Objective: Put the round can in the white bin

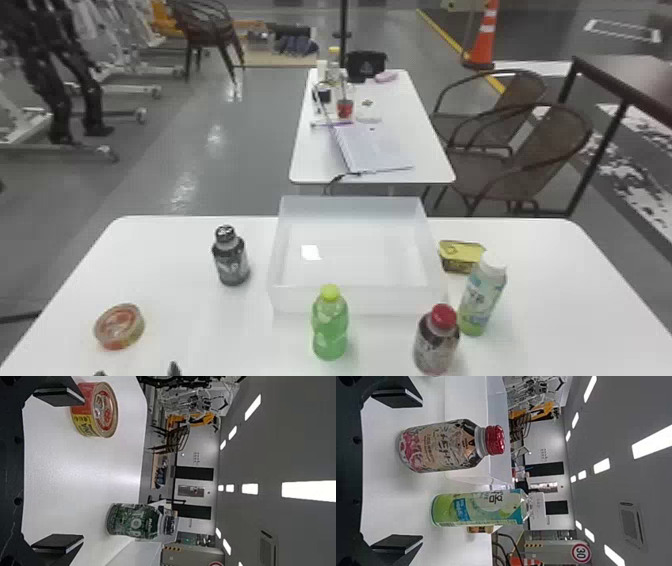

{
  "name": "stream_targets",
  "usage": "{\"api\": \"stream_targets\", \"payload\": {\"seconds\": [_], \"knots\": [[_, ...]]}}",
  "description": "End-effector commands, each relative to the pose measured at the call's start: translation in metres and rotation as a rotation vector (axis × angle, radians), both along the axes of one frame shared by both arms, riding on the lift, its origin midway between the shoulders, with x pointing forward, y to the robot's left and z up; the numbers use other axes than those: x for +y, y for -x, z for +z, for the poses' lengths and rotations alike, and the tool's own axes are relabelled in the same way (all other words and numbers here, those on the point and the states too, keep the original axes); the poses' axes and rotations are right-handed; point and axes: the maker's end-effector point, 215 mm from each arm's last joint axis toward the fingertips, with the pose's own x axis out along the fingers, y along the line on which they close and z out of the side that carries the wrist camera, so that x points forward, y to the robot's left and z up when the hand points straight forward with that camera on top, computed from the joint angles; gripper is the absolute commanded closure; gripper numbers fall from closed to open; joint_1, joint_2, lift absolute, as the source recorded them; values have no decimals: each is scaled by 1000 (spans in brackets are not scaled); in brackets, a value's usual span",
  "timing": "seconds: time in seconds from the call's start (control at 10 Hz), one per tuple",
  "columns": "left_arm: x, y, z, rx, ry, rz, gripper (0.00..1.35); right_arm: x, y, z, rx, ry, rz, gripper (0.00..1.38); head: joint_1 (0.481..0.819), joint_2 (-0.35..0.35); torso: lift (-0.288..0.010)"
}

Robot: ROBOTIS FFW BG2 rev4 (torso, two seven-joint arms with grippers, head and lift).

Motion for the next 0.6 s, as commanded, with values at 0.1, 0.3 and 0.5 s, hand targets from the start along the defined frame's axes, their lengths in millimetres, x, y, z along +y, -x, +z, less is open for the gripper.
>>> {"api": "stream_targets", "payload": {"seconds": [0.1,0.3,0.5], "knots": [[-1,-1,-1,3,7,3,98,0,0,0,0,-1,0,94,549,0,-100],[5,-5,-5,21,18,15,90,0,0,0,0,-1,0,94,549,0,-100],[4,-16,-12,51,56,10,90,0,0,0,0,-2,-1,94,549,0,-100]]}}
